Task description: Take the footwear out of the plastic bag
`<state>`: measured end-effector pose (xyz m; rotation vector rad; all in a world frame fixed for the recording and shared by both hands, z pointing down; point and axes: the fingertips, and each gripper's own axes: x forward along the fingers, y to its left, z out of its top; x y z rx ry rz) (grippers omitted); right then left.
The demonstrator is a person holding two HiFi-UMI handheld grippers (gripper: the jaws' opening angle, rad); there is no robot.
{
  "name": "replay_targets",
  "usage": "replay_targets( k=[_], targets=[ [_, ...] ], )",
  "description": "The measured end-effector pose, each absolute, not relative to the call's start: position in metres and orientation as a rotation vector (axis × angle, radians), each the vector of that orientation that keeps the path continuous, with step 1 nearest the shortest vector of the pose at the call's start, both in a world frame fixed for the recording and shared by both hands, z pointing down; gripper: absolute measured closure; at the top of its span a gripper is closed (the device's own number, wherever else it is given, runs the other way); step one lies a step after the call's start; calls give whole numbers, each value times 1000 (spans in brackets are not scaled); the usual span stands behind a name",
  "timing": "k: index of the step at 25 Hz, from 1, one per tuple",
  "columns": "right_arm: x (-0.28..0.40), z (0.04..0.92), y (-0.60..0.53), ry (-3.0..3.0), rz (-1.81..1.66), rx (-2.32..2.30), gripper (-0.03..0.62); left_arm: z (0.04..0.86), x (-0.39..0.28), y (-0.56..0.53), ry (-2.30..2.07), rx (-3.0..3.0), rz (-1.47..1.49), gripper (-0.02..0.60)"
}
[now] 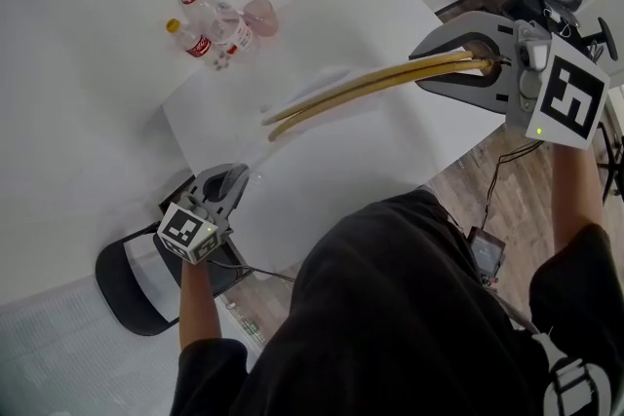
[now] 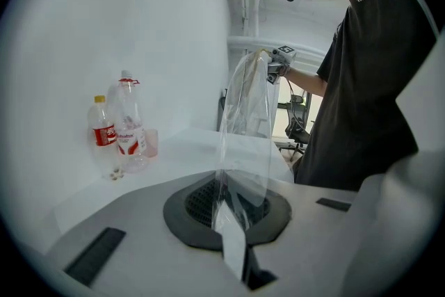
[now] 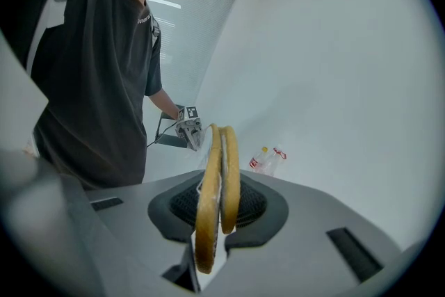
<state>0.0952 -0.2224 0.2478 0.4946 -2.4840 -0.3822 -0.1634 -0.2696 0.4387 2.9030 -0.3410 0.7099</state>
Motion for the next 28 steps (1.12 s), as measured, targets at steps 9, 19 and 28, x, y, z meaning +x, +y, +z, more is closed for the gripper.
replay_targets(
  k=[9,19,28],
  targets=[
    [104,248,-228,-2492,-368,596,522,447,-177,-278,-380,2872,641,558],
    [126,227,-250,-2585,-451,954,522,435,-190,-309,-597,2847,478,558],
    [155,227,-269,-2465,-467,1386,522,405,-185,-346,-1051,2743,509,558]
  ],
)
